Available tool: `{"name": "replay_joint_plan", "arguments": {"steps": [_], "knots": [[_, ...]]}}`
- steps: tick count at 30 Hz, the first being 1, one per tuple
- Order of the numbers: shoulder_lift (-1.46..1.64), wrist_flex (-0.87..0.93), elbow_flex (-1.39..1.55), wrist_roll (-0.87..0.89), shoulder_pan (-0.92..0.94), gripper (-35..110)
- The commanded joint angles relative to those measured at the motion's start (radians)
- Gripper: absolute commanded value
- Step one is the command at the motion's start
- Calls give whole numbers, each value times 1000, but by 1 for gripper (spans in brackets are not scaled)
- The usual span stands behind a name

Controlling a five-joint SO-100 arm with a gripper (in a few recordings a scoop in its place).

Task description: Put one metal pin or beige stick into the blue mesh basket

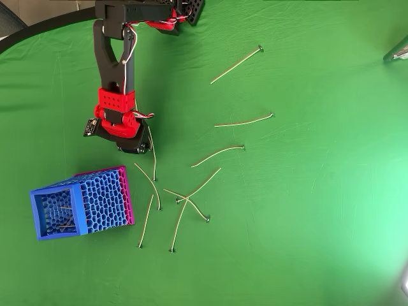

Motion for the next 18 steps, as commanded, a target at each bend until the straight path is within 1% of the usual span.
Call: {"name": "replay_joint_plan", "arguments": {"steps": [1,18], "knots": [[14,0,-28,-9,0,1],[52,94,-74,0,6,1]]}}
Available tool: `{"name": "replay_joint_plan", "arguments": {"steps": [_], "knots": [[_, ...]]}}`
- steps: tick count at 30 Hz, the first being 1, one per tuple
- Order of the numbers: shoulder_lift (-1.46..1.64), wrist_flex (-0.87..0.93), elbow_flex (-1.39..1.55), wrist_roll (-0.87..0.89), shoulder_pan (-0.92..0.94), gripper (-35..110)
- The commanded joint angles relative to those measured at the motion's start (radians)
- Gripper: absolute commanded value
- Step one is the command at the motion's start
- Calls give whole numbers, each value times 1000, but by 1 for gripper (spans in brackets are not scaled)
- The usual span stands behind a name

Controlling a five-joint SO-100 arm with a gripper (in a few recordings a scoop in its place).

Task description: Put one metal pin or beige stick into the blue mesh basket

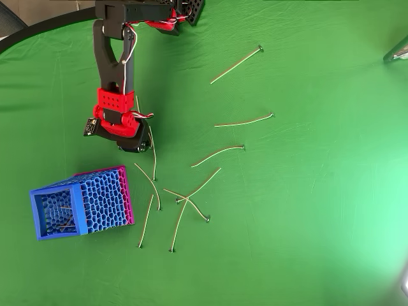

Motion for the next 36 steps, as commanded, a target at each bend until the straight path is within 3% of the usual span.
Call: {"name": "replay_joint_plan", "arguments": {"steps": [1,15,25,36], "knots": [[55,23,-51,3,6,1],[100,51,-54,-3,9,1],[120,164,-140,-6,15,1],[288,229,-87,-20,20,1]]}}
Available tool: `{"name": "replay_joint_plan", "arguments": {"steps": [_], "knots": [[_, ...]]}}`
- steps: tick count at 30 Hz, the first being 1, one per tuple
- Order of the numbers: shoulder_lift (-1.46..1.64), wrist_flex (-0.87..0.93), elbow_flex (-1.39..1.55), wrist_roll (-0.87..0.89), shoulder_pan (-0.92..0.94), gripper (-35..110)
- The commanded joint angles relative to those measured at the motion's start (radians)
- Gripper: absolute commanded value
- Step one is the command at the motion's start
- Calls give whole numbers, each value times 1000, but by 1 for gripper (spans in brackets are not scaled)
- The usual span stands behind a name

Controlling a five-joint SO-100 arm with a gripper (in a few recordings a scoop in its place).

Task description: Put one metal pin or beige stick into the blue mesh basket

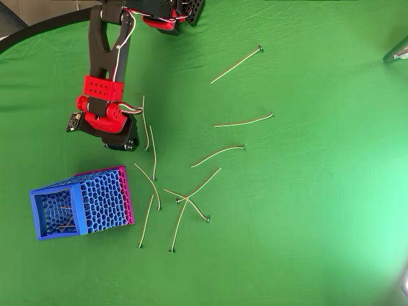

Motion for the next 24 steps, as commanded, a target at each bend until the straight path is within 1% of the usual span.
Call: {"name": "replay_joint_plan", "arguments": {"steps": [1,8,14,24], "knots": [[86,26,-14,-9,15,1],[109,81,-95,-21,28,1],[100,170,-229,-25,44,1],[104,173,-202,-29,41,1]]}}
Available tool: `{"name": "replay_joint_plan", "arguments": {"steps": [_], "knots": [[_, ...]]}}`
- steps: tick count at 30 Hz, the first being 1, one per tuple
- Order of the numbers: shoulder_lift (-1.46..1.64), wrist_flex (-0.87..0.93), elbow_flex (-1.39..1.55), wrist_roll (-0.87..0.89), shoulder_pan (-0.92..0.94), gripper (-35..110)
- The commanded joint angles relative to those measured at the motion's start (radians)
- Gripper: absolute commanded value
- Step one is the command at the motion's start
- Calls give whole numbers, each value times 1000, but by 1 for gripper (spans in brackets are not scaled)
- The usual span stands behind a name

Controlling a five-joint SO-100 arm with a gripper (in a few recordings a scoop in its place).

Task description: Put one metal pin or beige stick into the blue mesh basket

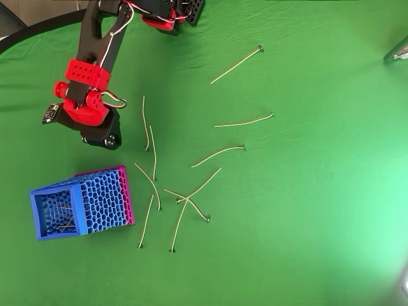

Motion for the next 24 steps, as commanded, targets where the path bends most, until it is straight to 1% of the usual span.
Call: {"name": "replay_joint_plan", "arguments": {"steps": [1,4,9,12,20,24], "knots": [[54,2,8,-5,-5,1],[43,-34,86,-11,-20,1],[-57,-146,166,6,-48,1],[-101,-227,196,18,-66,9],[-155,-330,253,71,-84,20],[-169,-341,267,115,-84,20]]}}
